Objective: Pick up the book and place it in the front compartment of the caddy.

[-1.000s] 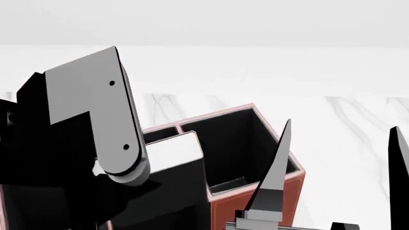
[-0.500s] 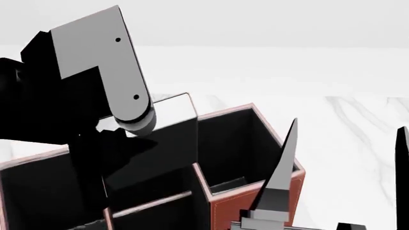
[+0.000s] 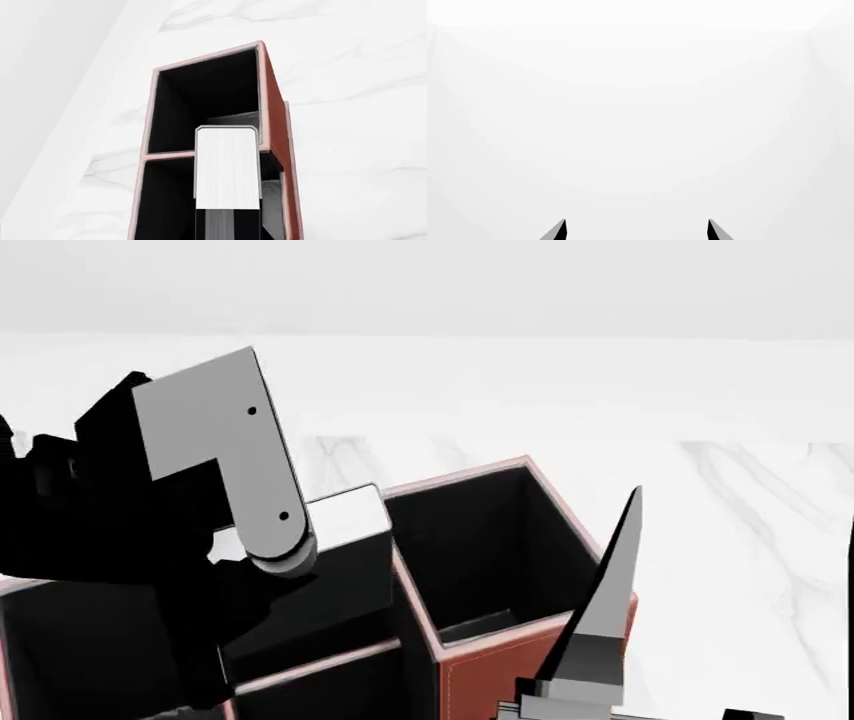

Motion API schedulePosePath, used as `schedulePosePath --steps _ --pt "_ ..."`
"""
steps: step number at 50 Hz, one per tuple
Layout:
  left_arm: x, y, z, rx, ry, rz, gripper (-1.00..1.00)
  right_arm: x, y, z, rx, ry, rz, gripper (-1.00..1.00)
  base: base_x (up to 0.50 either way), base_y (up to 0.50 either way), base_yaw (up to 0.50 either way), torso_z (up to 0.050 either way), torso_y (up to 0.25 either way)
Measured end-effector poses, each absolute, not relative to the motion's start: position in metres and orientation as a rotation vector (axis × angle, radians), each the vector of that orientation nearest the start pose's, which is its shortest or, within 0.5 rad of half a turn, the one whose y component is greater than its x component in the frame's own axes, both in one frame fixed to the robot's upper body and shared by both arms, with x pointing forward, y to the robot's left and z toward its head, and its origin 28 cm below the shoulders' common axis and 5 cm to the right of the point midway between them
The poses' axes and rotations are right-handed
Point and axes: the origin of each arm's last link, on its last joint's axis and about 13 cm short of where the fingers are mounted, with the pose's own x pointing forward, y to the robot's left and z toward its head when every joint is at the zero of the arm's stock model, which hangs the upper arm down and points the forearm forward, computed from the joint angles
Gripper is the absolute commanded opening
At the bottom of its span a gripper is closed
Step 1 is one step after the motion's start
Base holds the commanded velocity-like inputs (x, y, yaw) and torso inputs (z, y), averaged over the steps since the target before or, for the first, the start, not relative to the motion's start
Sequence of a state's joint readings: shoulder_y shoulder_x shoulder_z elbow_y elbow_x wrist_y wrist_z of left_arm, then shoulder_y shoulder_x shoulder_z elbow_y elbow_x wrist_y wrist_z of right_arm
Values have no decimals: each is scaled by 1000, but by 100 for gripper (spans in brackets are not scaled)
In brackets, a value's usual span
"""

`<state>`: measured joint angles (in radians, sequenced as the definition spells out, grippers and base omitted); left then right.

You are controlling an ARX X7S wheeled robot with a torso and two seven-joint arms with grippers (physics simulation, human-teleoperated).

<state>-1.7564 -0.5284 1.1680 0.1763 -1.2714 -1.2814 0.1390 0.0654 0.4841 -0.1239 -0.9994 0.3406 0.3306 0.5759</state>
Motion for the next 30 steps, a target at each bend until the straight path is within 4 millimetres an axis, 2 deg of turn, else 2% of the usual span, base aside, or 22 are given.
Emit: schedulePosePath --steps 30 --pt "317 194 282 779 457 -841 -100 160 -111 190 9 -614 -86 100 0 0 0 0 1"
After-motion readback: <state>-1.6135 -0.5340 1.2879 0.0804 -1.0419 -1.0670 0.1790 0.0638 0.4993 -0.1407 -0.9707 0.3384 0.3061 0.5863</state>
